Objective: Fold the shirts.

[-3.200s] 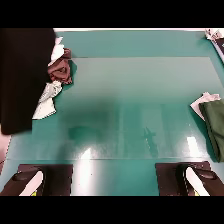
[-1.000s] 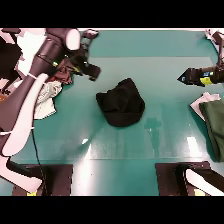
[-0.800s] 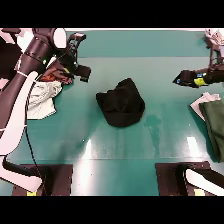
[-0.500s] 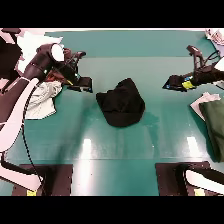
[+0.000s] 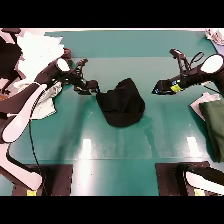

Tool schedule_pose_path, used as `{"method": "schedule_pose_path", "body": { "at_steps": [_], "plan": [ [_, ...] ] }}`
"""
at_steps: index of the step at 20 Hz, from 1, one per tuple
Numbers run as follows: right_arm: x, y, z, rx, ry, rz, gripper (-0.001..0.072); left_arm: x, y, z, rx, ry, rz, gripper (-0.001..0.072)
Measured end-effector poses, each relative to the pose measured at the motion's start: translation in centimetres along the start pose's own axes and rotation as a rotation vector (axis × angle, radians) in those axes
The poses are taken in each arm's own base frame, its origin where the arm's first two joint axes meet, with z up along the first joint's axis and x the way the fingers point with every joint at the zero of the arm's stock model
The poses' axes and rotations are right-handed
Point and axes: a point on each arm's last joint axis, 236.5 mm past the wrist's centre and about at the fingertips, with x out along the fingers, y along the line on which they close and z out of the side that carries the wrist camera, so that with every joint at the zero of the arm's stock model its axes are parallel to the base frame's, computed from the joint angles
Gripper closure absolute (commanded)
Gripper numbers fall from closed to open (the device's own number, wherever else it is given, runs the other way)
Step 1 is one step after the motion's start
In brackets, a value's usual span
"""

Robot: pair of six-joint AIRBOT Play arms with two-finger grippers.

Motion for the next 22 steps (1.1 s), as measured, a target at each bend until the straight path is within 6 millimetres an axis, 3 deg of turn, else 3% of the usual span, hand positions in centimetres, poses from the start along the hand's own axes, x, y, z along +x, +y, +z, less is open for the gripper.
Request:
{"method": "schedule_pose_path", "body": {
  "at_steps": [1, 2, 4, 5, 6, 9, 11, 13, 16, 19, 22],
  "plan": [
    [0.0, 0.1, -0.1, -0.002, 0.006, 0.002, 0.0306, 0.6, 0.1, 0.0, -0.016, 0.004, -0.011, 0.0167],
    [0.1, 0.2, -0.4, -0.004, 0.015, 0.002, 0.0307, 1.1, 0.2, 0.0, -0.031, 0.008, -0.022, 0.0367],
    [0.1, 0.3, -0.7, -0.003, 0.030, 0.005, 0.0308, 2.0, 0.1, -0.1, -0.043, 0.012, -0.036, 0.0475],
    [0.1, 0.3, -0.9, -0.003, 0.037, 0.005, 0.0308, 2.4, -0.2, -0.1, -0.048, 0.011, -0.044, 0.0646],
    [0.1, 0.3, -1.0, -0.003, 0.043, 0.006, 0.0308, 2.6, -0.4, 0.0, -0.048, 0.010, -0.050, 0.0684],
    [0.1, 0.3, -1.3, -0.002, 0.053, 0.006, 0.0308, 2.1, -1.4, 0.0, -0.039, 0.017, -0.071, 0.0685],
    [0.1, 0.2, -1.4, -0.004, 0.058, 0.001, 0.0308, 0.3, -2.4, -0.3, -0.025, 0.041, -0.063, 0.0685],
    [0.1, -0.1, -1.4, -0.007, 0.058, -0.012, 0.0308, -2.9, -3.1, -0.8, -0.004, 0.044, -0.019, 0.0685],
    [0.1, -0.6, -1.1, -0.013, 0.047, -0.035, 0.0308, -9.7, -3.9, -1.0, -0.012, -0.036, 0.075, 0.0684],
    [0.1, -0.9, -0.3, -0.017, 0.013, -0.048, 0.0308, -15.5, -5.2, -2.6, -0.041, -0.093, 0.124, 0.0685],
    [0.2, -1.2, 0.2, -0.017, -0.006, -0.054, 0.0308, -18.7, -4.9, -4.6, -0.058, -0.113, 0.220, 0.0684]
  ]
}}
